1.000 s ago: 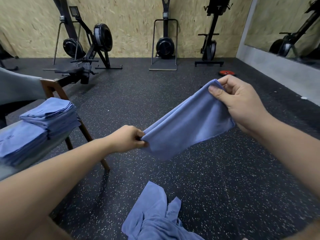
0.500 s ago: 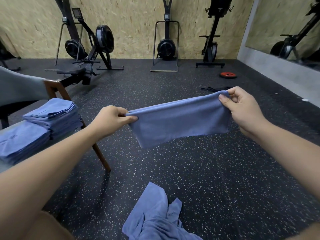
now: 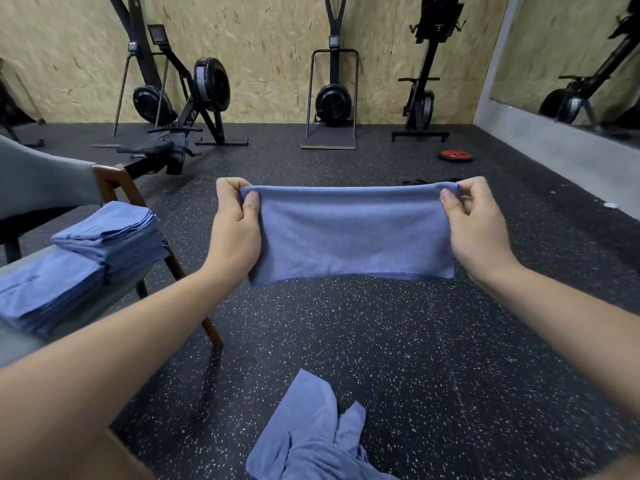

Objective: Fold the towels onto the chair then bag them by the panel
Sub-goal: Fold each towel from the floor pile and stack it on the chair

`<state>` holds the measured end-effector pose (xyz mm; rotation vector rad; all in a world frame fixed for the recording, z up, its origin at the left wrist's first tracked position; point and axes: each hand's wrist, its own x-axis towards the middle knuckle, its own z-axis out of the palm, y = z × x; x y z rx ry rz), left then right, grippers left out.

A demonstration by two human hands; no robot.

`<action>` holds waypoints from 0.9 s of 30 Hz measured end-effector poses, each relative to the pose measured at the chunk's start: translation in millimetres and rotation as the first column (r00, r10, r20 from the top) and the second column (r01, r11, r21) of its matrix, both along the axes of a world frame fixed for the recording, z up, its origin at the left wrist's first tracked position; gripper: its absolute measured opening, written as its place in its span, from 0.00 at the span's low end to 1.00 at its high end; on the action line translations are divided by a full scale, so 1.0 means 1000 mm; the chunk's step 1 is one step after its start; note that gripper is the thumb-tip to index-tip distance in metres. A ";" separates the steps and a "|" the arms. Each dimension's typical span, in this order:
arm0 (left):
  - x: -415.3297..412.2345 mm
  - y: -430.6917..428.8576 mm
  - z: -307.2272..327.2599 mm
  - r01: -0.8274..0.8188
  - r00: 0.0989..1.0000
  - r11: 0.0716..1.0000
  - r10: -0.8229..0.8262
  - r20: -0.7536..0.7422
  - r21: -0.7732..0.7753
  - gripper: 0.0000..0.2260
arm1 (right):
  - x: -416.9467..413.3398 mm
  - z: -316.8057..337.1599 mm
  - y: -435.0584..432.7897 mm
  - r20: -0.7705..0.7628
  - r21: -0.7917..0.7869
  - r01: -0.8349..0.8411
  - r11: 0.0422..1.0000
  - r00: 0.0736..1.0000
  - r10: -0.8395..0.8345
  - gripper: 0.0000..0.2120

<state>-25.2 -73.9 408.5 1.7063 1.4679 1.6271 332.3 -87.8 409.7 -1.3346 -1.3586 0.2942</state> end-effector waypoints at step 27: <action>0.037 -0.026 0.000 0.247 0.967 0.938 -0.220 0.131 -0.242 0.12 | -0.055 0.003 -0.030 -0.075 -0.159 -0.176 0.971 0.983 0.165 0.12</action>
